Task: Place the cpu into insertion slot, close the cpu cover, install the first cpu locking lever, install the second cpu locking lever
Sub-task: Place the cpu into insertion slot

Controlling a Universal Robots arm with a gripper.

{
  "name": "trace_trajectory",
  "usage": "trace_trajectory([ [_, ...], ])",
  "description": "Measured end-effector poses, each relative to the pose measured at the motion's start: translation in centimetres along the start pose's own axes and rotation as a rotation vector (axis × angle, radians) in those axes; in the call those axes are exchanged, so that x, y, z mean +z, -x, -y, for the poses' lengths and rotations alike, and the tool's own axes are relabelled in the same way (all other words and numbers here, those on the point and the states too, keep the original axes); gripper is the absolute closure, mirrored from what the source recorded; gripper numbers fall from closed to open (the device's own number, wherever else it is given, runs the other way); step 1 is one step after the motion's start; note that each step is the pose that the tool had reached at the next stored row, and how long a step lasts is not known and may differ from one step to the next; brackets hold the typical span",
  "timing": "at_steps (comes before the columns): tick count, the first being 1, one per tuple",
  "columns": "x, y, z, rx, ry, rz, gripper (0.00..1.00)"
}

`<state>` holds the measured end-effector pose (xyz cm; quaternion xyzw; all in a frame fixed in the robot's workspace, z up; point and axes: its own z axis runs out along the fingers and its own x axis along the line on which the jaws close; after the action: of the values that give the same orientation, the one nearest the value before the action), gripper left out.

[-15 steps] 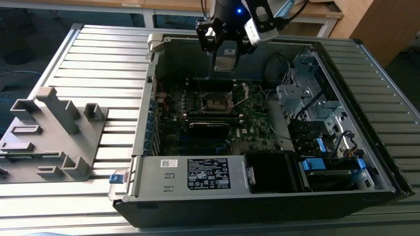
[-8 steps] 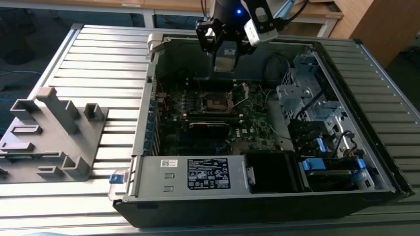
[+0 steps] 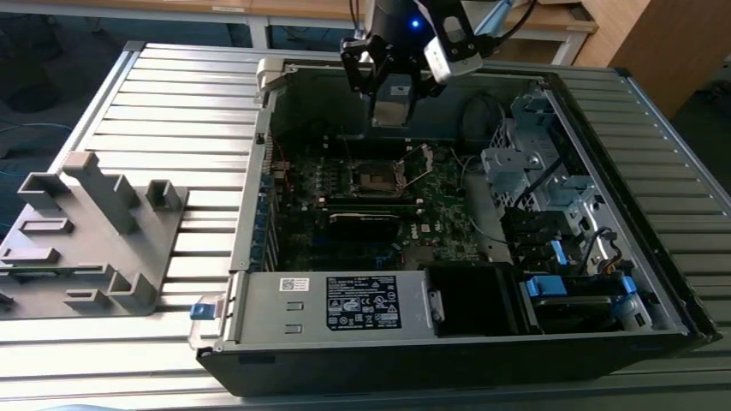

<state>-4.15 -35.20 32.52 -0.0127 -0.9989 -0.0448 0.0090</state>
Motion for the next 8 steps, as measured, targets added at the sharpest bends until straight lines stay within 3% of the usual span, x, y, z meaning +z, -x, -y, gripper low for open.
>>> trace_trajectory([
  [8, 0.30, 0.00, 0.03, 0.000, 0.0002, 0.0001, 0.46],
])
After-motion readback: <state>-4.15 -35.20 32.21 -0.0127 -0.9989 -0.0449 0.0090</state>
